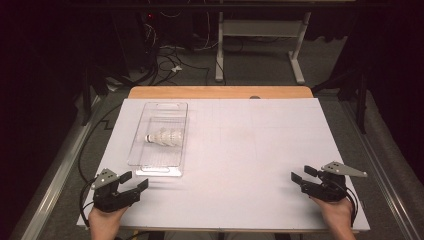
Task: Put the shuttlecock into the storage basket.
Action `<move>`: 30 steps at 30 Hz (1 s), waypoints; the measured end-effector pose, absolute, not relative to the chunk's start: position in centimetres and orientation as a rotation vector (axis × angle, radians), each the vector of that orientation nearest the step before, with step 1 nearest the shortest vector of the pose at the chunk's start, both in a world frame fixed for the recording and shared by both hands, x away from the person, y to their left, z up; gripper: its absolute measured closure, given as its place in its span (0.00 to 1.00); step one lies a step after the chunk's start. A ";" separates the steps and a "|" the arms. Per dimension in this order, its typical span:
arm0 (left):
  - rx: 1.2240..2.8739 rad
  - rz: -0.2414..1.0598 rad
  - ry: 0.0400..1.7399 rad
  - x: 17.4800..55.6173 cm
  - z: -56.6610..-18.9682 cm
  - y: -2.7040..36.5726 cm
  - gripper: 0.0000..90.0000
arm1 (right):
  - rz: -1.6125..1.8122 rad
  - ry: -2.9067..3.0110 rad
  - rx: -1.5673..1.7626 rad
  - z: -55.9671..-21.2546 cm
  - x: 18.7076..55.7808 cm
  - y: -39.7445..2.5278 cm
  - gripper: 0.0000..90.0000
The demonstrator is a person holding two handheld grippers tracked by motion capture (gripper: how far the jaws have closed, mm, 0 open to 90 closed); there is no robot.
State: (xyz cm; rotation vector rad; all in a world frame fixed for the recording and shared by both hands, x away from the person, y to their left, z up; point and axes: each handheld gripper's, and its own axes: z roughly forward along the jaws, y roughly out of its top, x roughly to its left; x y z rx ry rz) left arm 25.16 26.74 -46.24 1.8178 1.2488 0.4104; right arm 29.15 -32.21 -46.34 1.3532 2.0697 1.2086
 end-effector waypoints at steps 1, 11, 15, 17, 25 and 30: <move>1.817 0.410 1.249 25.1 -46.2 26.7 0.33 | 1.208 2.072 1.353 -46.4 29.1 -32.2 0.41; 1.817 0.408 1.252 25.2 -46.3 26.7 0.33 | 1.211 2.074 1.348 -46.7 28.6 -32.3 0.41; 1.818 0.409 1.249 25.2 -46.2 26.7 0.33 | 1.204 2.077 1.345 -46.7 28.6 -32.3 0.40; 1.816 0.407 1.250 25.2 -46.2 26.8 0.33 | 1.206 2.073 1.346 -46.7 28.6 -32.2 0.40; 1.818 0.407 1.247 25.2 -46.2 26.7 0.33 | 1.205 2.077 1.347 -46.7 28.6 -32.1 0.40; 1.819 0.407 1.246 25.2 -46.2 26.7 0.33 | 1.212 2.068 1.353 -46.7 28.5 -32.1 0.39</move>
